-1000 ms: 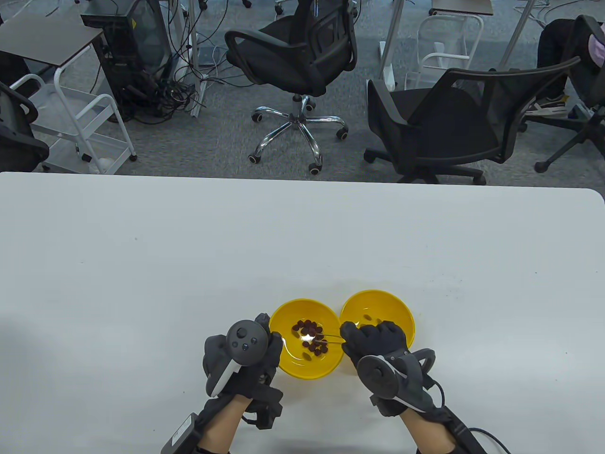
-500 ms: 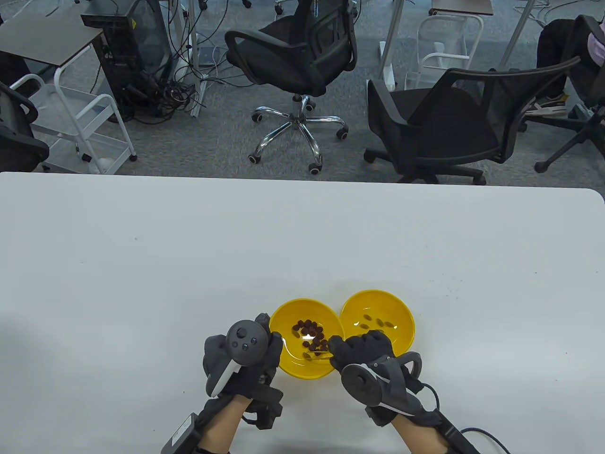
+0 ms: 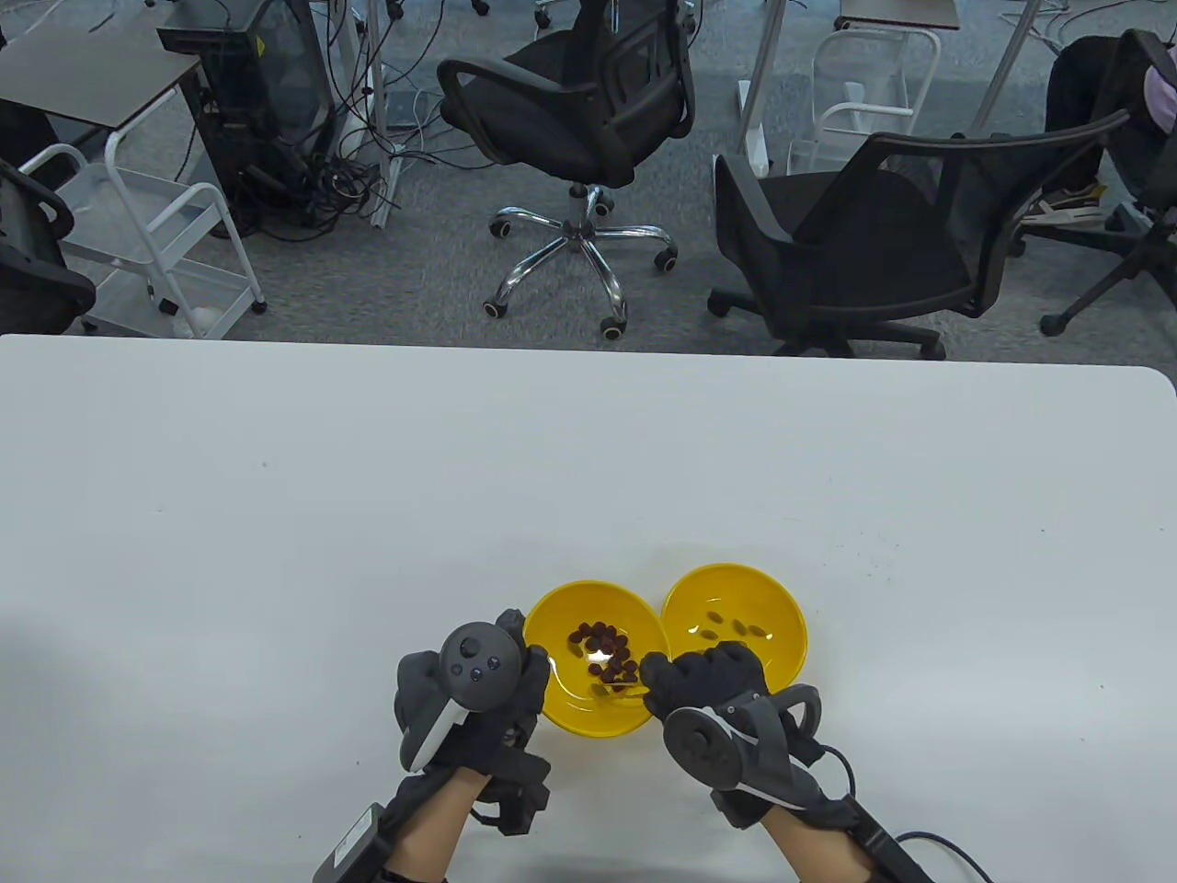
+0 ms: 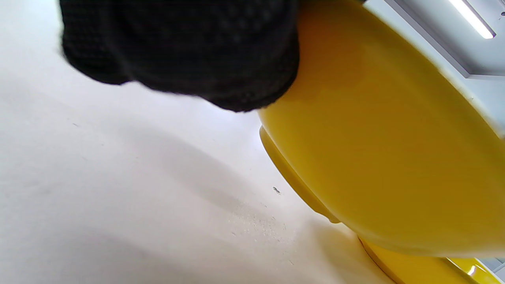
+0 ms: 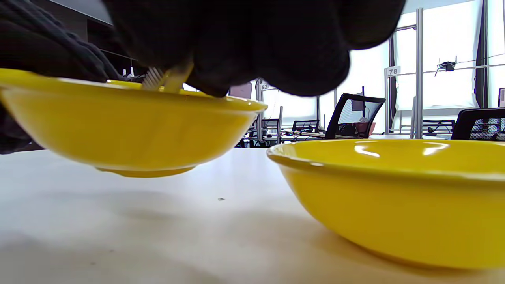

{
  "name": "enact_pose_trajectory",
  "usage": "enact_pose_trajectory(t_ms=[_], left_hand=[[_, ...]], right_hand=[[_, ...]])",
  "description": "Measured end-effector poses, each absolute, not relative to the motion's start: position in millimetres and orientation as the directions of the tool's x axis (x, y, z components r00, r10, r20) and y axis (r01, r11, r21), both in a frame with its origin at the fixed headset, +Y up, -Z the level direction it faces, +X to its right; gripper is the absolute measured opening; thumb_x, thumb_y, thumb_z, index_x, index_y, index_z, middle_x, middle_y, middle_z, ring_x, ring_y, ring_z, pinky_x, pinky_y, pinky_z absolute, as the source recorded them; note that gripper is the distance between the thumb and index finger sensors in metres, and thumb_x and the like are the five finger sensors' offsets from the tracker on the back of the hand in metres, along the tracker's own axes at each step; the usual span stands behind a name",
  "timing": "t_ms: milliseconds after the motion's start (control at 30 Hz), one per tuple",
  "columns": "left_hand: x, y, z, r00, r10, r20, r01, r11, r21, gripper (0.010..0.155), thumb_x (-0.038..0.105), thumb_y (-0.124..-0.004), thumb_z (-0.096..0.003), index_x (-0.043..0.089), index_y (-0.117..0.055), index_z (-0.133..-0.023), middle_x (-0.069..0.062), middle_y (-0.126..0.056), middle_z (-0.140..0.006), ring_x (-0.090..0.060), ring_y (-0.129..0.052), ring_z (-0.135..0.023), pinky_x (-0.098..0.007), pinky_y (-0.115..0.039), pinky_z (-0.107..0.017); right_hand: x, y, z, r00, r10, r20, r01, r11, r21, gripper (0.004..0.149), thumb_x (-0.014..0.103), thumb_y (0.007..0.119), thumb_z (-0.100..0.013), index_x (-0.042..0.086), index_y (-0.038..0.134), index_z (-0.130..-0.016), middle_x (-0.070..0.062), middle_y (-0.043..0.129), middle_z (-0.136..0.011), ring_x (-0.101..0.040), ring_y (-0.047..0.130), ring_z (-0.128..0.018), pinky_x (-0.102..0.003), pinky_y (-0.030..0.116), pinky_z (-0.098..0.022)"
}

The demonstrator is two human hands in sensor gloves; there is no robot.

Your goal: Pick raisins with tweezers into bowl

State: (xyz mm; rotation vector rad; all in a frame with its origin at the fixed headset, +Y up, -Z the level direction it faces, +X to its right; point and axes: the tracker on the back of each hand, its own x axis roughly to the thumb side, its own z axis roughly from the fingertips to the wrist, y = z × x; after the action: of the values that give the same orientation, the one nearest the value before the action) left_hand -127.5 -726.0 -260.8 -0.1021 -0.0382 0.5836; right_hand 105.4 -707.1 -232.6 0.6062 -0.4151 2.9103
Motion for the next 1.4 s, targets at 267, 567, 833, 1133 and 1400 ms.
enact_pose_trajectory(t_ms=[267,567,833,1133,1400], left_hand=[[-130,-725,-262,0.841,0.54,-0.007,-0.538,0.837,-0.094,0.059,0.032,-0.062,-0.0551,-0.008,-0.057,-0.098,-0.008,-0.1,-0.042,-0.008,-0.099,-0.014,-0.039,-0.089,-0.035],[-134,-725,-263,0.85,0.526,-0.026,-0.526,0.846,-0.091,0.059,0.032,-0.062,-0.0551,-0.007,-0.057,-0.098,-0.008,-0.101,-0.042,-0.008,-0.099,-0.014,-0.039,-0.089,-0.035],[-135,-724,-263,0.853,0.52,-0.029,-0.521,0.849,-0.092,0.059,0.032,-0.062,-0.055,-0.007,-0.057,-0.098,-0.008,-0.101,-0.042,-0.008,-0.099,-0.014,-0.039,-0.089,-0.035],[-135,-724,-264,0.854,0.519,-0.029,-0.519,0.849,-0.096,0.059,0.032,-0.062,-0.0551,-0.007,-0.057,-0.098,-0.008,-0.1,-0.042,-0.008,-0.099,-0.014,-0.039,-0.089,-0.035],[-134,-724,-264,0.855,0.518,-0.027,-0.518,0.85,-0.097,0.059,0.032,-0.062,-0.0551,-0.007,-0.057,-0.098,-0.008,-0.101,-0.042,-0.008,-0.099,-0.014,-0.039,-0.089,-0.035]], right_hand=[[133,-690,-239,-0.925,0.195,0.327,-0.297,-0.907,-0.299,0.044,0.035,0.079,-0.041,0.015,0.092,-0.079,-0.001,0.091,-0.058,-0.016,0.096,-0.04,-0.054,0.067,-0.061],[183,-695,-260,-0.958,0.26,0.12,-0.286,-0.902,-0.323,0.044,0.034,0.079,-0.041,0.014,0.092,-0.079,-0.002,0.091,-0.059,-0.017,0.095,-0.04,-0.055,0.066,-0.061],[194,-716,-277,-0.998,0.062,-0.019,-0.054,-0.956,-0.288,0.044,0.034,0.079,-0.041,0.015,0.092,-0.079,-0.001,0.091,-0.059,-0.017,0.095,-0.041,-0.054,0.066,-0.061],[192,-731,-290,-0.994,-0.069,-0.089,0.091,-0.957,-0.274,0.044,0.032,0.078,-0.042,0.015,0.091,-0.081,-0.002,0.09,-0.061,-0.018,0.095,-0.043,-0.055,0.065,-0.062],[188,-734,-291,-0.988,-0.122,-0.091,0.142,-0.954,-0.265,0.045,0.033,0.078,-0.042,0.015,0.09,-0.081,-0.001,0.09,-0.062,-0.017,0.095,-0.044,-0.055,0.065,-0.062]])
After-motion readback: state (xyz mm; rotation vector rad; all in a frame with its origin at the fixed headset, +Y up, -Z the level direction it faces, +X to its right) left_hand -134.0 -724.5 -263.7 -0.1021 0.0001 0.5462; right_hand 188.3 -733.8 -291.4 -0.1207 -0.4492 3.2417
